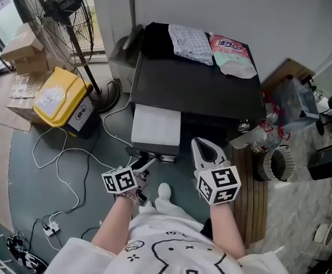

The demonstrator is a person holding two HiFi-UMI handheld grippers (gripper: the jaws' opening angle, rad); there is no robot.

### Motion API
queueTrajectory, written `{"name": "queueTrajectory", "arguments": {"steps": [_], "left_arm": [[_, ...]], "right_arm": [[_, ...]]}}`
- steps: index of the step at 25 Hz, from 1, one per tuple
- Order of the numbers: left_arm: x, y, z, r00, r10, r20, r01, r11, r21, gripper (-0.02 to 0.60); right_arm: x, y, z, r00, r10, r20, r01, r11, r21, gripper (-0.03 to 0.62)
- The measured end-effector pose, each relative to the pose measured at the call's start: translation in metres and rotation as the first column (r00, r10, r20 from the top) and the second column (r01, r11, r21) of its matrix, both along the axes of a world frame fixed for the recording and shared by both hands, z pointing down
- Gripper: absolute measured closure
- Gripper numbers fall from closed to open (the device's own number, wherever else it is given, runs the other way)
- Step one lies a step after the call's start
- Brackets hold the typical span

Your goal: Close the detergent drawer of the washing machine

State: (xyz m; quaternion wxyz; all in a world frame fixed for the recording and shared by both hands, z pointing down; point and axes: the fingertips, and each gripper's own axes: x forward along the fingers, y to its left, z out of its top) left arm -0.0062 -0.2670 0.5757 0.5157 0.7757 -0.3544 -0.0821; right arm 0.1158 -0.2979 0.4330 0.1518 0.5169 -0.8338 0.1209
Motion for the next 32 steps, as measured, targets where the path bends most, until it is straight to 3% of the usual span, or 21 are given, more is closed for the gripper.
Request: {"name": "queueTrajectory", "arguments": {"steps": [15,32], "left_arm": [[0.002,-0.026,0.000,0.999,0.032,0.017,-0.031,0.998,-0.050,0.273],[0.002,-0.055,0.002,0.999,0.010,0.046,-0.007,0.997,-0.076,0.273]], "right_arm": [[0.001,-0.001,0.005,1.000,-0.005,0.000,0.005,1.000,-0.014,0.594],[-0.001,-0.012,0.012,0.999,-0.018,-0.028,0.017,1.000,-0.015,0.594]]}}
